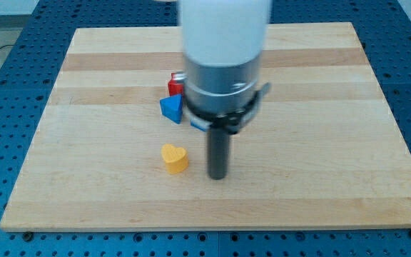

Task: Move the yellow heart to the left of the blue triangle

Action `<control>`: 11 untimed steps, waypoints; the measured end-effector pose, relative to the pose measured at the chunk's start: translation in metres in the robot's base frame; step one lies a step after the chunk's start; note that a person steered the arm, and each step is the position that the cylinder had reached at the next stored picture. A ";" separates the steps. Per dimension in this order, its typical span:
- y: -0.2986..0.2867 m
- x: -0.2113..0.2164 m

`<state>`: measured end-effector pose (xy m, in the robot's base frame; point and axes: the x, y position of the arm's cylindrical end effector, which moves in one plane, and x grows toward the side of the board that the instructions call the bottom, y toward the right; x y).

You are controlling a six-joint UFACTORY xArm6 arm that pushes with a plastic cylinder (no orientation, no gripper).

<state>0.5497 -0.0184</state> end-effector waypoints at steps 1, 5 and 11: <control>-0.081 -0.027; -0.082 -0.014; -0.103 -0.096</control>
